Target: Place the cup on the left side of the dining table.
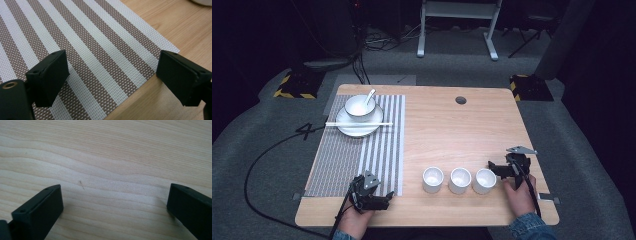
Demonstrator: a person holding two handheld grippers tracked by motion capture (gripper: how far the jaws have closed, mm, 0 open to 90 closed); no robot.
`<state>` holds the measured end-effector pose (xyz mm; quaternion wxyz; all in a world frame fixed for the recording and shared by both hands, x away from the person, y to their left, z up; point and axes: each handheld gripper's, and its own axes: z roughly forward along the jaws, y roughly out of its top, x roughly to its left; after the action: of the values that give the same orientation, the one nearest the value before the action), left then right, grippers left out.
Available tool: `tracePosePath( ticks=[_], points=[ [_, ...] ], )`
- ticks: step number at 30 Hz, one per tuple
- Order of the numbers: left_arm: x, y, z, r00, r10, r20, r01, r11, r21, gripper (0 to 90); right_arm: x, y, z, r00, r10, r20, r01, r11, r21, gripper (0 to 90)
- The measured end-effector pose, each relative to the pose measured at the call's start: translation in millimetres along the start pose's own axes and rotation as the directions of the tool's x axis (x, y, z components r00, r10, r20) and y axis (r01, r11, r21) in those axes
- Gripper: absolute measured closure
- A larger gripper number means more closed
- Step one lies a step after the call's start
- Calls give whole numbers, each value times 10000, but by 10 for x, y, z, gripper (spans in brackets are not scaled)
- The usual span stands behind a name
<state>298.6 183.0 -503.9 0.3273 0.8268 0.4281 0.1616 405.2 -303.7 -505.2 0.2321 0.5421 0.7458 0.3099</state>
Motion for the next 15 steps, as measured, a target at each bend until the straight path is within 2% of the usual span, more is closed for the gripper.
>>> tracePosePath(
  ticks=[15],
  points=[
    [-13,4,7,10000,-26,-8,26,10000,-7,104,0,-1,-1,10000,-7,-7,7,10000,4,4]
  ],
)
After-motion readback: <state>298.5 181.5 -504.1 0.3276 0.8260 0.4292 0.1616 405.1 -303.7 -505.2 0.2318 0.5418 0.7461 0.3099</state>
